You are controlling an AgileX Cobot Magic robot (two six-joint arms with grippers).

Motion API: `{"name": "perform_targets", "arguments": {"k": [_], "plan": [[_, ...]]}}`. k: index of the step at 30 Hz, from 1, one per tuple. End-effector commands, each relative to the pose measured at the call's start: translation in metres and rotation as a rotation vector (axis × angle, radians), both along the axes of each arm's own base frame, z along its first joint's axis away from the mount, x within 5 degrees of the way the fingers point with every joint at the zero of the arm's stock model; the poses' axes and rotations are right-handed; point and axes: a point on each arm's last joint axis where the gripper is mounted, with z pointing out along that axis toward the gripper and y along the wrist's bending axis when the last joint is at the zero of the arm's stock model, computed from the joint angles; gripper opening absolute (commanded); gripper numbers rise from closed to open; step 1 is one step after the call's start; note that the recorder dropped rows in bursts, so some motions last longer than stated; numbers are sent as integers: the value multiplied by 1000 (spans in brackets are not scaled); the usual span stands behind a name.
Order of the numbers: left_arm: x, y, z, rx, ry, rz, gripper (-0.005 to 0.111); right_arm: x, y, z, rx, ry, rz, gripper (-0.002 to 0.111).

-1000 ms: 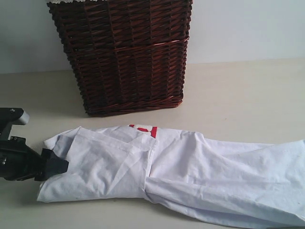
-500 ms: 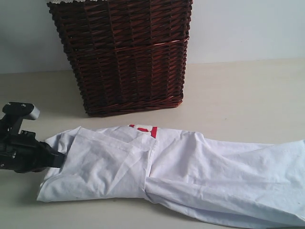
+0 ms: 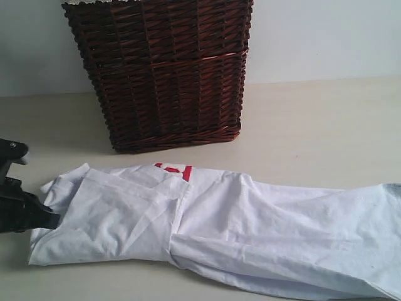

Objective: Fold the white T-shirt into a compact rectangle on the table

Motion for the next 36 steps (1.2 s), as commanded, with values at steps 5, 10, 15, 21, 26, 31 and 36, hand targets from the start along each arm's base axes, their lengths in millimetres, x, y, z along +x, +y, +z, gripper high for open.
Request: {"name": "perform_targets", "arguments": {"k": [5,10,15,21,26,31,36], "plan": [[-18,23,18,-35,-69,48,0,0,0,0,-9,-14,4,46],[-19,19,32,-99,-119,60,15,0,0,0,-9,-14,4,46],[-19,15,27,-139,-98,37,70,0,0,0,-9,-14,4,46],[-17,15,17,-142,-57,39,100,0,0,0,-9,-14,4,46],[-7,14,12,-143,-42,36,100,0,0,0,-9,-14,4,46],[9,5,4,-111,-33,-15,100,0,0,0,-9,-14,4,46],[16,-13,-10,-55,2,-98,100,0,0,0,-9,-14,4,46]]}}
